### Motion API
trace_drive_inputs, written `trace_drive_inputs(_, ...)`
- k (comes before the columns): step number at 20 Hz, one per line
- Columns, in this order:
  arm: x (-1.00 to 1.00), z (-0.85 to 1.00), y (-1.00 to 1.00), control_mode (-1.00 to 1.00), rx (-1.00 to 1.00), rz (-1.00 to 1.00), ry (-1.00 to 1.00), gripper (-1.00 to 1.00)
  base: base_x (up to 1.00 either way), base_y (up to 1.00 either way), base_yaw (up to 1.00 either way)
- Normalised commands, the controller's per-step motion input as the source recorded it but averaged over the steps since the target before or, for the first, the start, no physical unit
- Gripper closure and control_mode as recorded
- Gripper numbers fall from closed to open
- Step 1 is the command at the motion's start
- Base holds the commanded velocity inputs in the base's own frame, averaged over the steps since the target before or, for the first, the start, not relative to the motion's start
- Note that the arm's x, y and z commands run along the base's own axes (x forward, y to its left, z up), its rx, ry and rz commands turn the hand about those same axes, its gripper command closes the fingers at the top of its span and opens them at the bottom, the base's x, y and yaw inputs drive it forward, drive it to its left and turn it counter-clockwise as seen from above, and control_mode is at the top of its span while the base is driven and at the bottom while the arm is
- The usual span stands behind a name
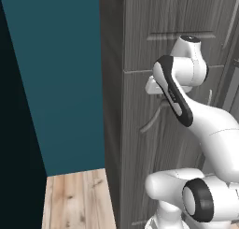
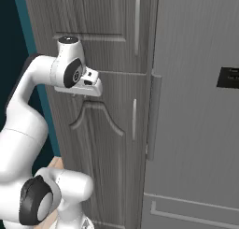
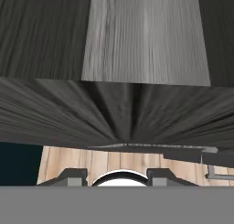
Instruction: Navigate to the toaster oven.
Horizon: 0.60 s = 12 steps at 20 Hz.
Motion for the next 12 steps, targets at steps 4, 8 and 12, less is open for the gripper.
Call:
trace_drive_inputs(4,0.00,0.00,0.00,1.00,0.00,0.00,0.00,-1.00,0.00,0.00,0.00)
trace_drive_inputs(8,0.00,0.00,0.00,1.00,0.00,0.00,0.00,-1.00,-0.20,0.00,0.00)
trace_drive_inputs(12,0.00,0.00,0.00,1.00,0.00,0.00,0.00,-1.00,-0.84,-0.01,0.00)
